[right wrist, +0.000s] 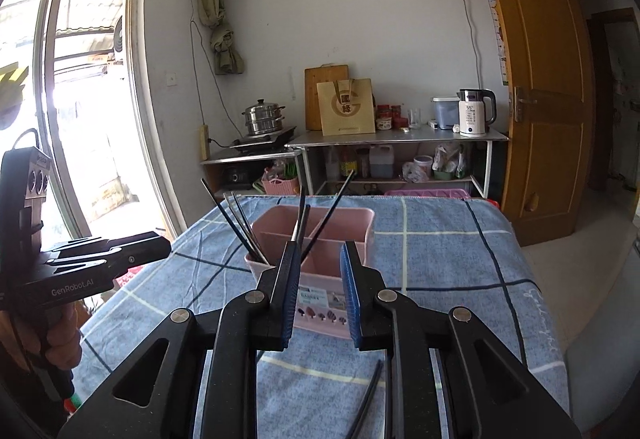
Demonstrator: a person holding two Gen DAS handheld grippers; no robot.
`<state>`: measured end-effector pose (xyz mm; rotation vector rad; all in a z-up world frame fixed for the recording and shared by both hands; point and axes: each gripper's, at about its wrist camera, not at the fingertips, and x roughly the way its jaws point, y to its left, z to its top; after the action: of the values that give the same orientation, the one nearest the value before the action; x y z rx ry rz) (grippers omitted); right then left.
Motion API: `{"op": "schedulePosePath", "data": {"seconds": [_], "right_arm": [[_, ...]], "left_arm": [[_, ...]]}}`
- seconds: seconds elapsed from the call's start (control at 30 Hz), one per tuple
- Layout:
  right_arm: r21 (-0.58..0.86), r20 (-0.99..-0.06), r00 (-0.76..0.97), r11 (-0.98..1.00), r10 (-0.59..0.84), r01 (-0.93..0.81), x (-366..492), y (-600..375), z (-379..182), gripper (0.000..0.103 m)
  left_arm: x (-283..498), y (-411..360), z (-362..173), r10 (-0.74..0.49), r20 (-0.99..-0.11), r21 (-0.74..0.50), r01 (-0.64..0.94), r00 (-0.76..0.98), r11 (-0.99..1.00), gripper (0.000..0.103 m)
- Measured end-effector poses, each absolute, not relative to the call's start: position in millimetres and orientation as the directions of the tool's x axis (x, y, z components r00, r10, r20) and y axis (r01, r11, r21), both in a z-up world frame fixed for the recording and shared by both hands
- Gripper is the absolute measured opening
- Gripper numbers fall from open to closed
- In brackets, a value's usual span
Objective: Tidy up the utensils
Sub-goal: 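Move both open grippers down to black chopsticks lying on the cloth, then close the right gripper on a black chopstick pair while the left gripper grasps a dark chopstick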
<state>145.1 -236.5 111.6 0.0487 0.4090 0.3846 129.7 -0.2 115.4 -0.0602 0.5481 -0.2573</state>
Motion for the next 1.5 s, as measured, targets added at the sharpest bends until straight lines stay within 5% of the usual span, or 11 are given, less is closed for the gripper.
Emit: {"op": "schedulePosePath", "data": {"seconds": [0.87, 1.5], "right_arm": [[0.140, -0.706, 0.655, 0.959, 0.270, -0.245, 129, -270, -21, 0.021], [0.041, -0.787, 0.599, 0.981, 0.149, -0.190, 126, -259, -37, 0.021]], "left_arm": [[112, -60, 25, -0.337, -0.668, -0.177, 0.298, 0.664, 0.938, 0.032], [119, -56, 15, -0.348, -0.691, -0.210, 0.284, 0.634, 0.935, 0.032]]}}
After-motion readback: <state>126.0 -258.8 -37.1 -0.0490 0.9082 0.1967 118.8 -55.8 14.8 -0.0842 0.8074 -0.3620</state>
